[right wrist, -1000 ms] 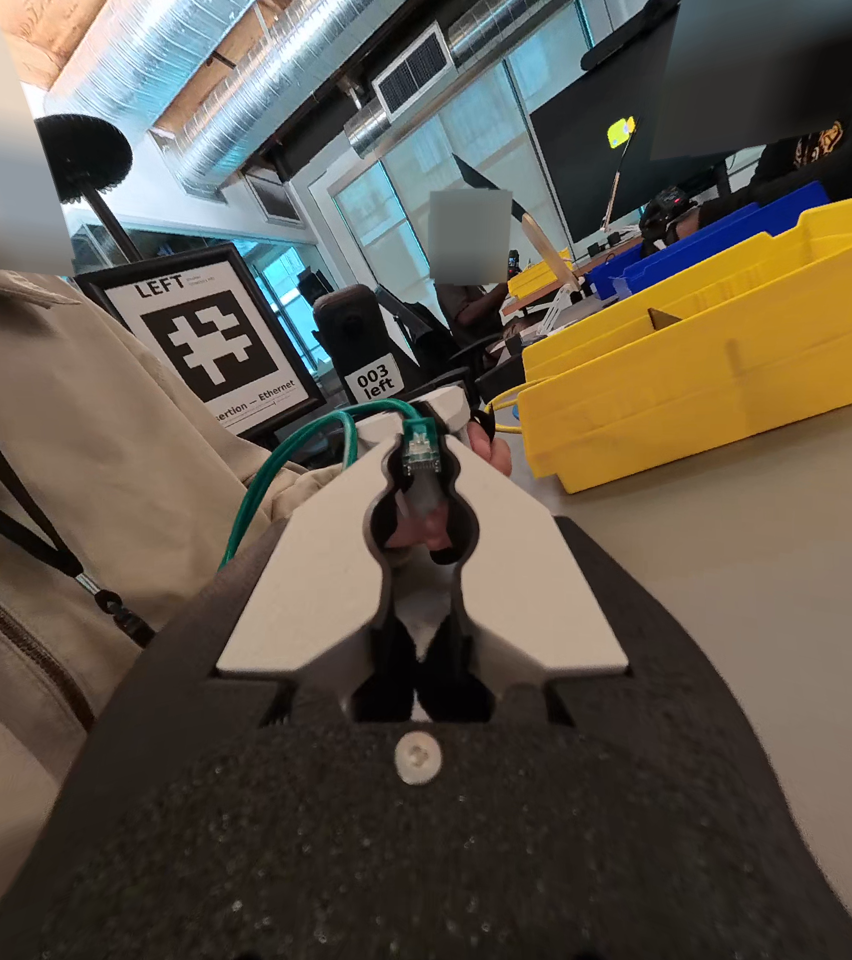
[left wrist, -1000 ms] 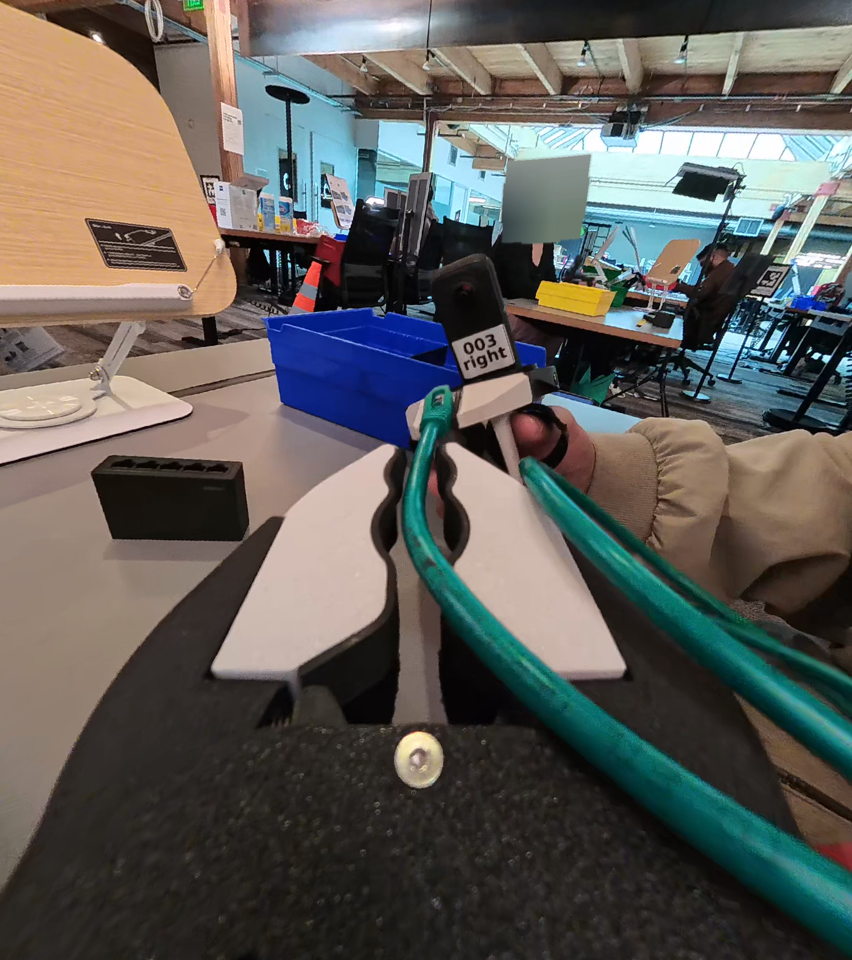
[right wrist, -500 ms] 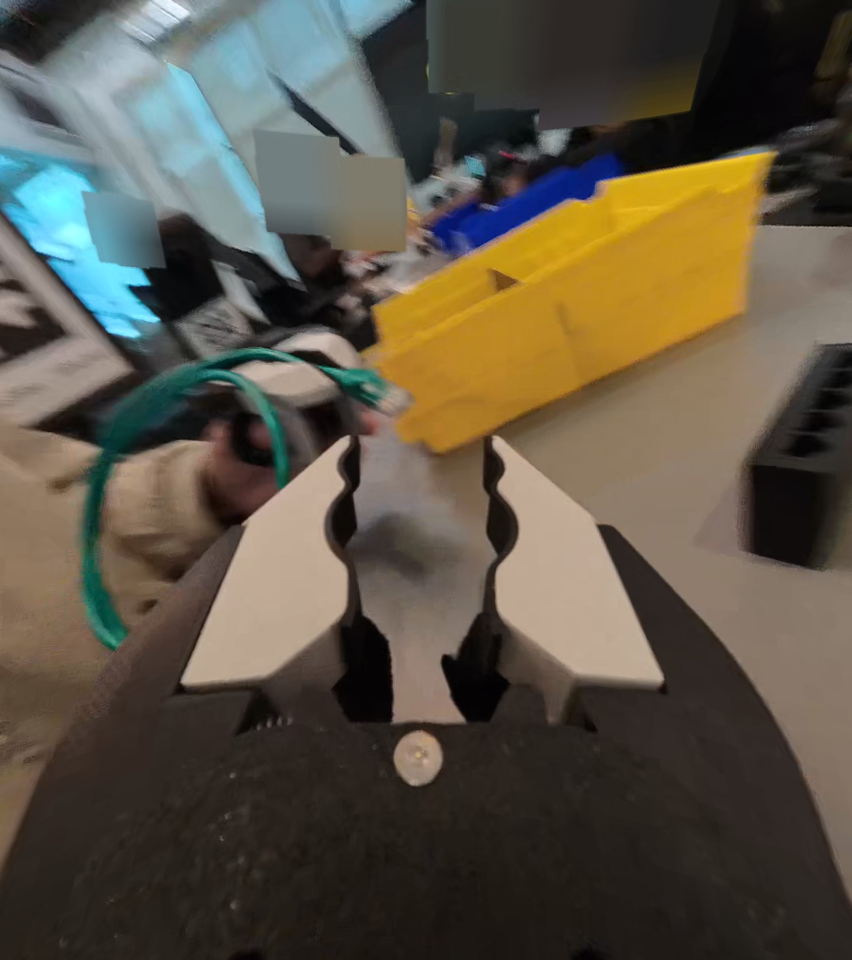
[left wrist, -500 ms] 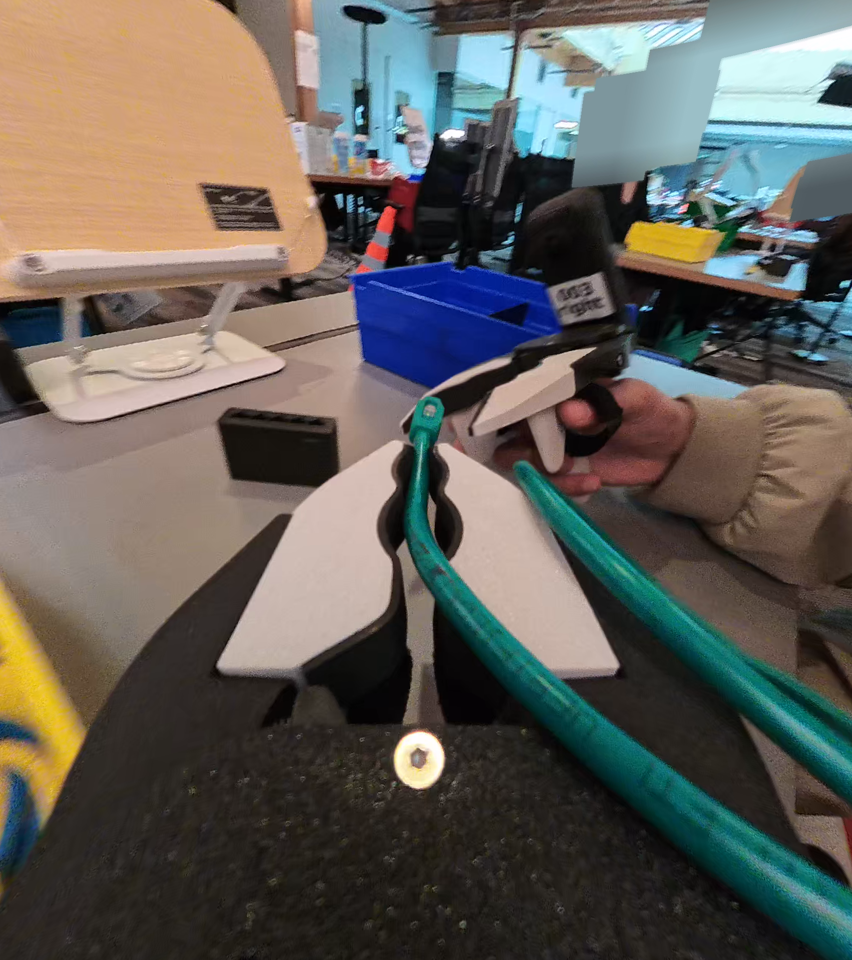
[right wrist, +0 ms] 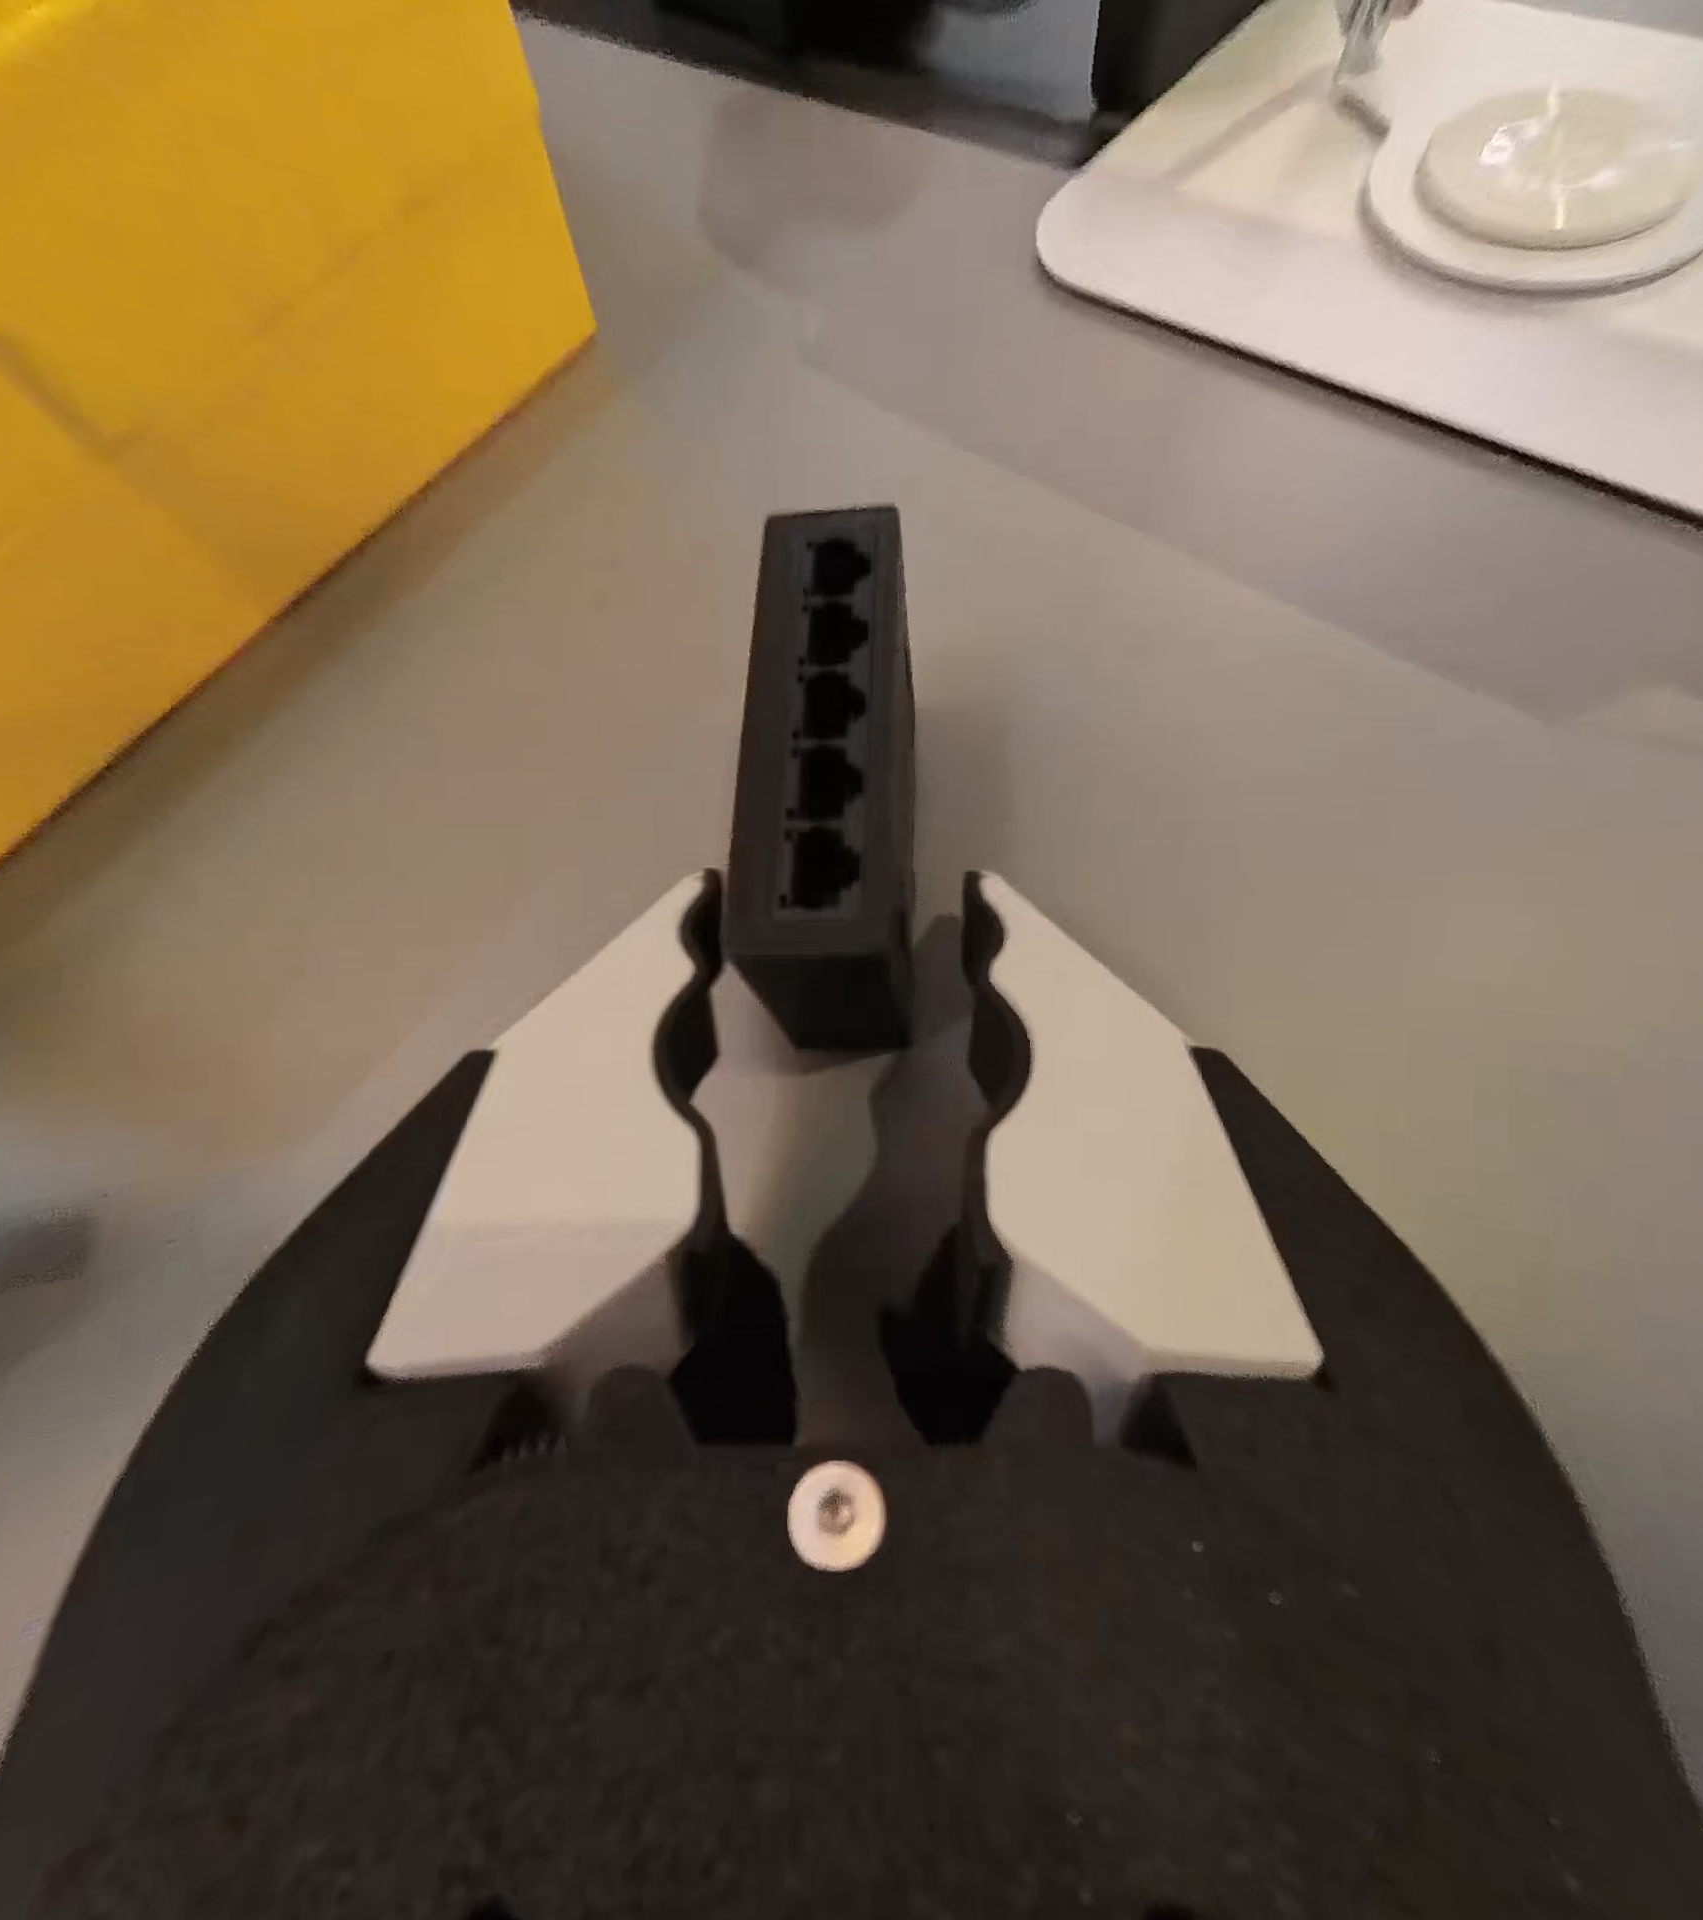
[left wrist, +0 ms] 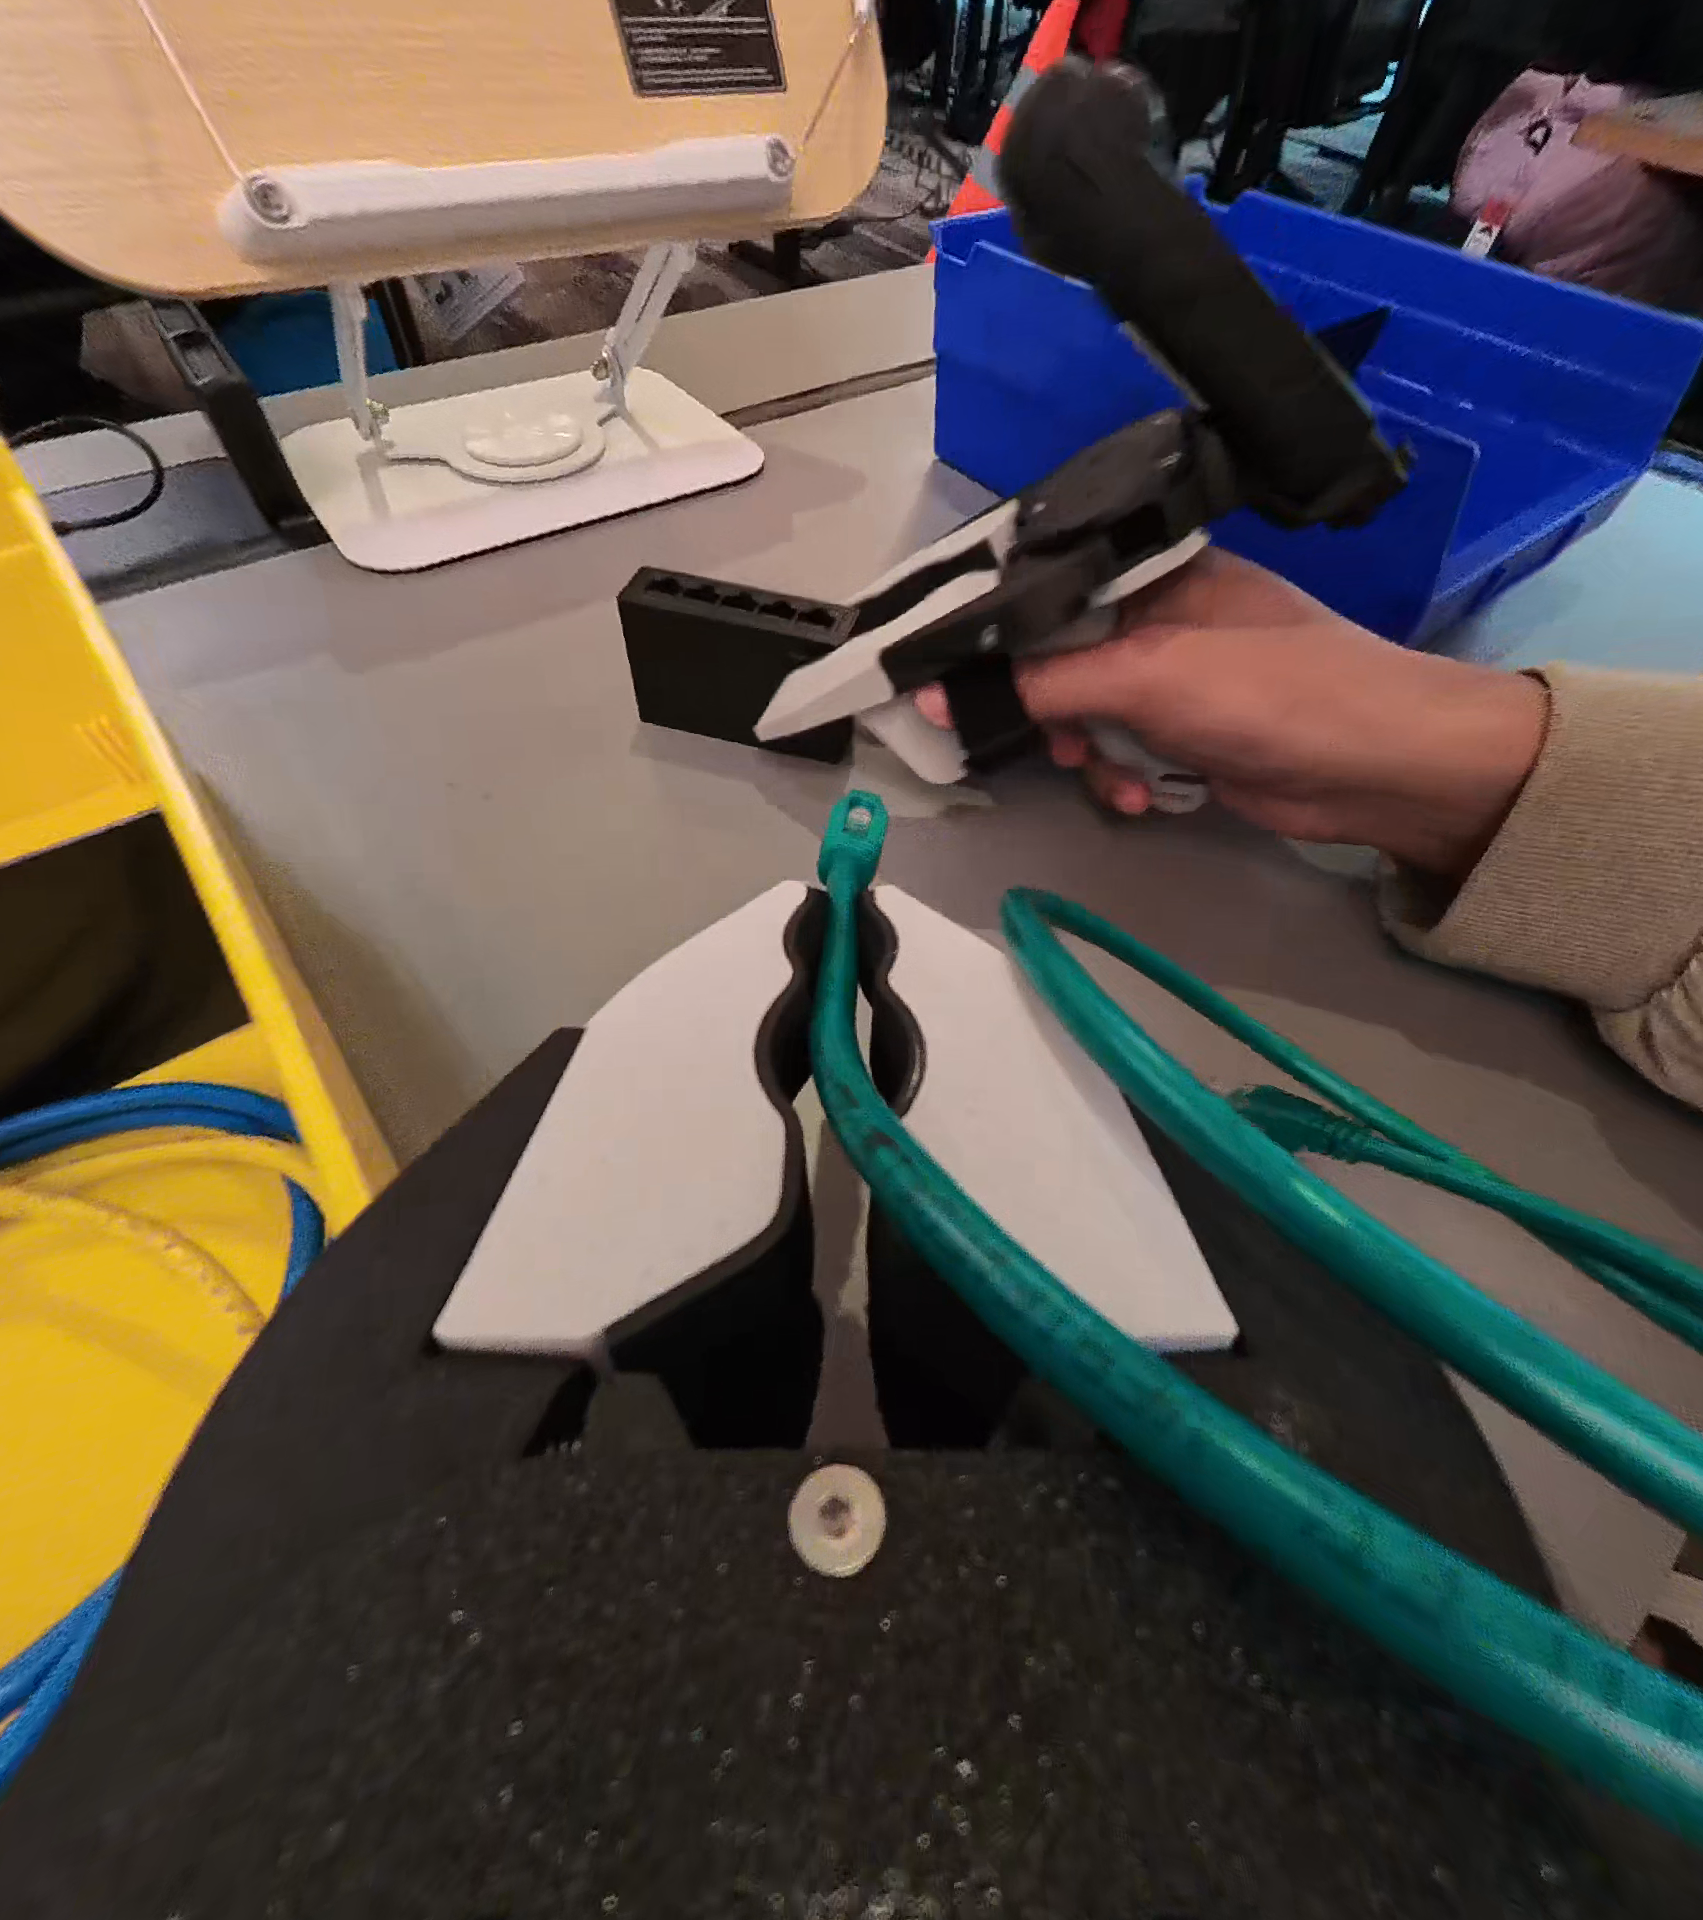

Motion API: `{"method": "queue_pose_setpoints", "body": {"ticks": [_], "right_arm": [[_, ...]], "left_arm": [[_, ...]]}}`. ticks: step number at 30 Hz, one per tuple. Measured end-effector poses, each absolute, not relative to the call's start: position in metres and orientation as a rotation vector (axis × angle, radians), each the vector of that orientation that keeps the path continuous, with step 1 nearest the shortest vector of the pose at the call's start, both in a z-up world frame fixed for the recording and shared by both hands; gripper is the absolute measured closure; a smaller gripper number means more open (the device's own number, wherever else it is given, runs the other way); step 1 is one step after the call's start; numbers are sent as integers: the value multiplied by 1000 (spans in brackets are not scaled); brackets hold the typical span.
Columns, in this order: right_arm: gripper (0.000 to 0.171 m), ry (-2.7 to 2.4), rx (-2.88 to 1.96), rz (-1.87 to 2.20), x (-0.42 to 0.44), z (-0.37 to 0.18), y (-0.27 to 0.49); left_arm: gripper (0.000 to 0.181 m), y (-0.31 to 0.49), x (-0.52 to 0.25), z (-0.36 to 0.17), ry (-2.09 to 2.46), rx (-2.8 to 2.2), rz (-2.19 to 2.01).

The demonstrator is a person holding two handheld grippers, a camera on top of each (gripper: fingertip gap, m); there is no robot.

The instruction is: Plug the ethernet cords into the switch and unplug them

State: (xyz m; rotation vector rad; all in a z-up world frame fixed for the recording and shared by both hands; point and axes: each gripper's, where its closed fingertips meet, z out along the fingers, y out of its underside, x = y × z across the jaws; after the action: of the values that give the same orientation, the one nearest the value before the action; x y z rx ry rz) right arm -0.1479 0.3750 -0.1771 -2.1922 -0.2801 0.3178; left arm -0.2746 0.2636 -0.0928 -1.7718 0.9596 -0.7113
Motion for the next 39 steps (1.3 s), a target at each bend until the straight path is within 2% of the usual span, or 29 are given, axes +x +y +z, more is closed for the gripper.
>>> {"method": "queue_pose_setpoints", "body": {"ticks": [2,5,9,13,22,39], "right_arm": [[145,-374,-2230,252,-150,-185,377],[145,-649,-2060,128,-158,-166,368],[145,-970,-1741,-226,-163,-122,331],[145,-1006,-1575,-350,-162,-95,297],[145,-1051,-1578,-386,-160,-98,279],[145,-1130,-1561,-580,-159,-110,281]], "left_arm": [[175,262,-267,-87,958,-1762,-736],[176,262,-257,-75,918,-1757,-799],[176,261,-239,-58,890,-1722,-810],[176,256,-223,-55,905,-1681,-818],[176,238,-210,-60,962,-1714,-860],[176,240,-213,-79,764,-1855,-1017]]}}
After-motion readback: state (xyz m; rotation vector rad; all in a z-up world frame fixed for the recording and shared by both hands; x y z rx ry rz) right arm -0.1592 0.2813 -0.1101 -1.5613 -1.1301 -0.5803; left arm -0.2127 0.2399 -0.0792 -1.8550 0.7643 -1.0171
